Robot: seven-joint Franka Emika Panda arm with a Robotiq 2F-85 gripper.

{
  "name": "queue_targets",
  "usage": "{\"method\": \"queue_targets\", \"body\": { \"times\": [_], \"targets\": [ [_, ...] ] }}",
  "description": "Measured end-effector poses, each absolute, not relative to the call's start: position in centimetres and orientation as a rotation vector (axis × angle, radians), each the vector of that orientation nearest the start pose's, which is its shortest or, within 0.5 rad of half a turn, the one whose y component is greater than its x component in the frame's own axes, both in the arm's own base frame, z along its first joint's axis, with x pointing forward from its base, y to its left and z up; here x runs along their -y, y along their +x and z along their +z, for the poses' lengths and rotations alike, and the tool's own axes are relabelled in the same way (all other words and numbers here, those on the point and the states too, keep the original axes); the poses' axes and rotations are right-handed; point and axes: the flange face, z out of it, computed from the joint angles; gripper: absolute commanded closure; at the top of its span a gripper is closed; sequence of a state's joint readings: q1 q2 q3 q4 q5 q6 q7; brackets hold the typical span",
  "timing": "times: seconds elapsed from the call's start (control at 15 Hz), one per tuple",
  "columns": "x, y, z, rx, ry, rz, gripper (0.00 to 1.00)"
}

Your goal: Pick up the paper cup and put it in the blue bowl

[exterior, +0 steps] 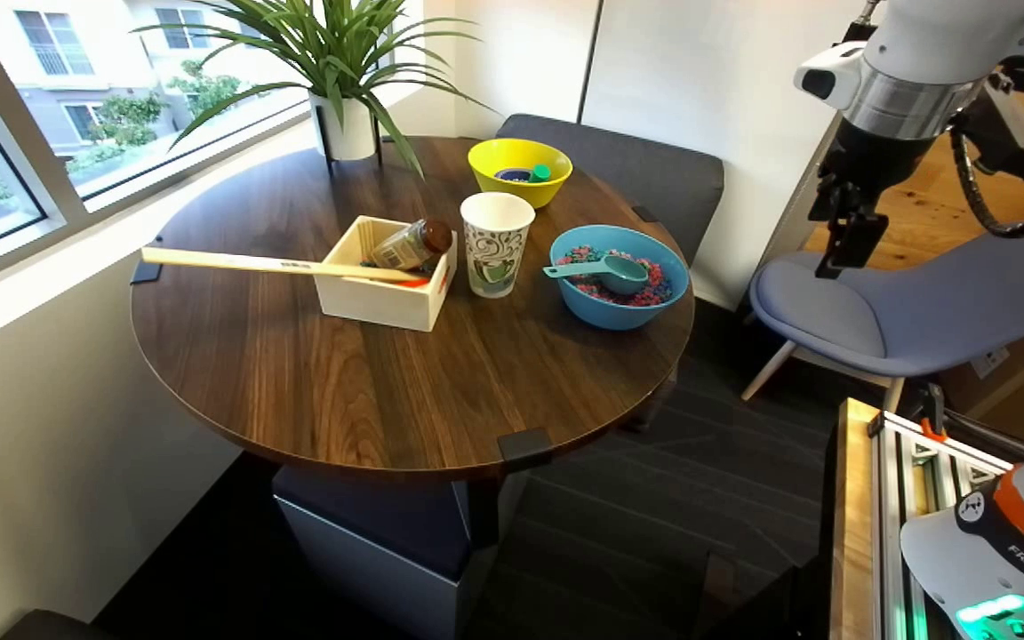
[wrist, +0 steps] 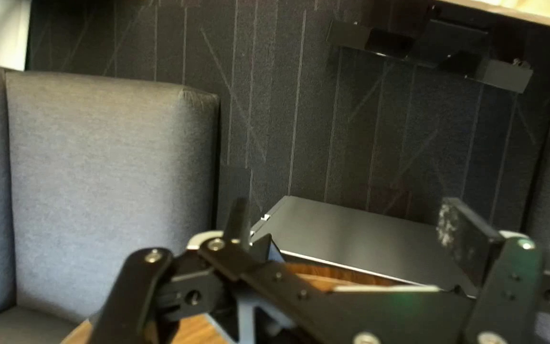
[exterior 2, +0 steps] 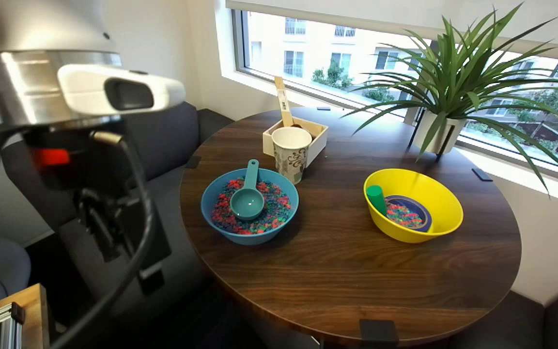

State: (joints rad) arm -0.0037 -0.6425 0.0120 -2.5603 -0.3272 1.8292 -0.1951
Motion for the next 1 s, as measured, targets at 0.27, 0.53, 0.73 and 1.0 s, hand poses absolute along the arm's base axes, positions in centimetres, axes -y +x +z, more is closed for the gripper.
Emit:
{"method": "queue_targets", "body": {
  "times": [0.27,0.53,0.73,1.0],
  "targets": [
    [-5.9,40.2,49.1,0.624,-3.482,0.029,0.00],
    [-7.1,46.8,53.1,0.351,-3.496,-0.155,0.00],
    [-6.7,47.8,53.3,0.336,-3.492,-0.150,0.00],
    [-7.1,47.6,53.3,0.328,-3.487,-0.160,0.00]
  ]
}}
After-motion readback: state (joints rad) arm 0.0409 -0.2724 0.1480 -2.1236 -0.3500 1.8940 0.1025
